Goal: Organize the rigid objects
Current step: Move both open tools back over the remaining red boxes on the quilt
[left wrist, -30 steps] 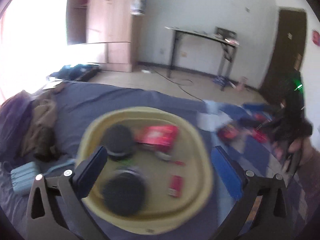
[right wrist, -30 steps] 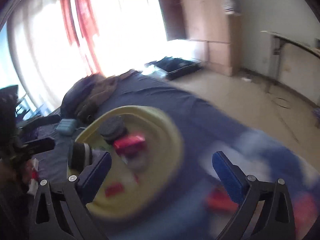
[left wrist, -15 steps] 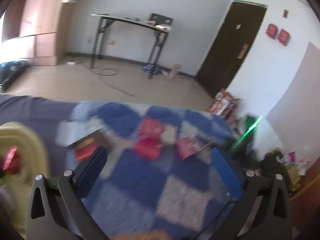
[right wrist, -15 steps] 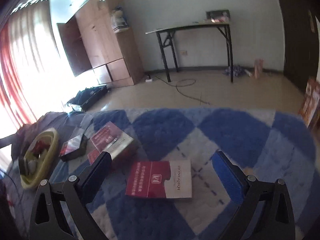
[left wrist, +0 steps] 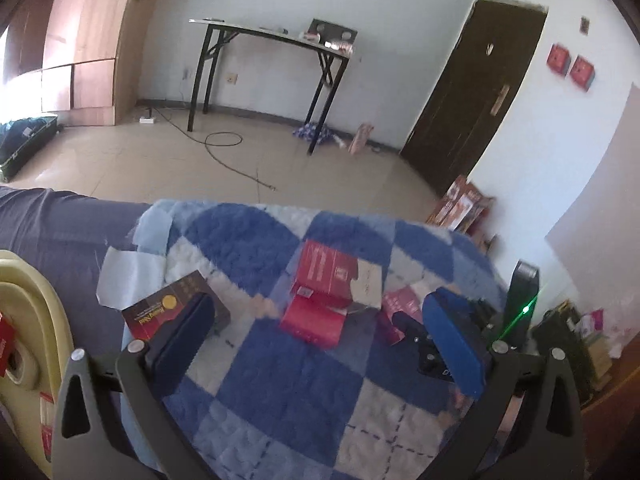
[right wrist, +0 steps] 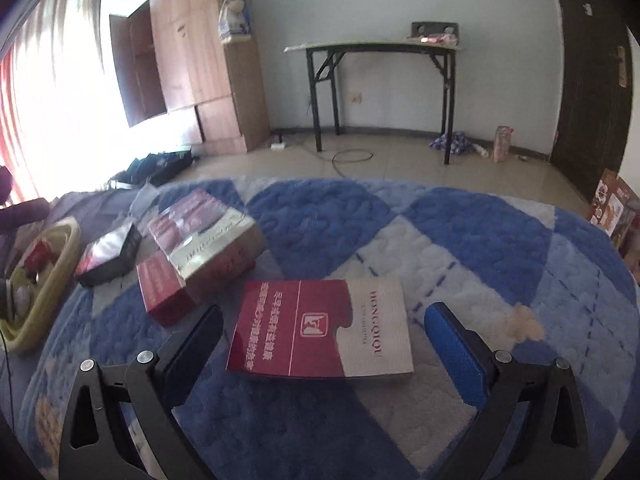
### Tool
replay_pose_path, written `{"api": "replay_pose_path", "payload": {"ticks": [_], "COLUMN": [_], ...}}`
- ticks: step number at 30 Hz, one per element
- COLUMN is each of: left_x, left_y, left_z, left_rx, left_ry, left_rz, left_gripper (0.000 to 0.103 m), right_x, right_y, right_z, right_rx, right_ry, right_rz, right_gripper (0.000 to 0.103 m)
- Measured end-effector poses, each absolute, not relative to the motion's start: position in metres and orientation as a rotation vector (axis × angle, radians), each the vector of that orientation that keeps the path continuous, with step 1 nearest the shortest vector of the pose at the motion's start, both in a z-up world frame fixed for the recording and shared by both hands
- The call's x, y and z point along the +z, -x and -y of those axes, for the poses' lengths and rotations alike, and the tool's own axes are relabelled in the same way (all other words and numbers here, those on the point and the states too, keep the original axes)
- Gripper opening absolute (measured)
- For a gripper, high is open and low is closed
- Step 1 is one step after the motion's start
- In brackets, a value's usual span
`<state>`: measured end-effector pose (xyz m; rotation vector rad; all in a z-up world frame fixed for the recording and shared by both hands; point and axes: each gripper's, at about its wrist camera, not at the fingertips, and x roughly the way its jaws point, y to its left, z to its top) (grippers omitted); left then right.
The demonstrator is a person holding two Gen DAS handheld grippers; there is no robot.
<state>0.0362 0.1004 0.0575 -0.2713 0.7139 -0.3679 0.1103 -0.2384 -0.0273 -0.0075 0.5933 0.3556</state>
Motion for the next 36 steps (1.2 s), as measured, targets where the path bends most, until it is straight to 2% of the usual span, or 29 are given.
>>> {"api": "replay_pose_path", "payload": {"ticks": [12,36], "left_x": [0.056,0.047], "left_y": [-0.041,-0.043], "left_z": [-0.115,-0.086], "left_rx": [-0.322,-0.365], "left_ry": [0.361,0.322], "left_rz": [-0.697,-0.743], "left_gripper": [0.103,0.103], "right_x": [-0.031,-0.033], "right_y": [-0.106,-0.110], "right_z": [0.250,0.248], "right_rx": [0.346,0.356], "right_ry": [-0.046,-0.038], "right_rz": [-0.585,-0.611], "right_gripper": [0.103,0.103]}}
